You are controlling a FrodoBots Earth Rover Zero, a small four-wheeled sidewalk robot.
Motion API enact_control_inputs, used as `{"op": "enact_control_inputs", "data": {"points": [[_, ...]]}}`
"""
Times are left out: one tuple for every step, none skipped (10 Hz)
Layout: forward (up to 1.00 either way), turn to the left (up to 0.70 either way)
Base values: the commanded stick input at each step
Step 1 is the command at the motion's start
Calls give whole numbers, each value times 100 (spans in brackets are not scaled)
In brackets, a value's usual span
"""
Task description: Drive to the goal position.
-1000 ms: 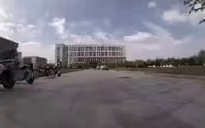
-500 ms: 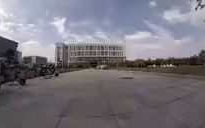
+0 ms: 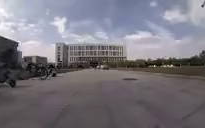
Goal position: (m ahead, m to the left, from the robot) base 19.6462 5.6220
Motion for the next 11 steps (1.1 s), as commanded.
{"op": "enact_control_inputs", "data": {"points": [[100,0],[100,0],[100,0],[100,0],[100,0],[100,0],[100,0],[100,0],[100,0],[100,0],[100,0]]}}
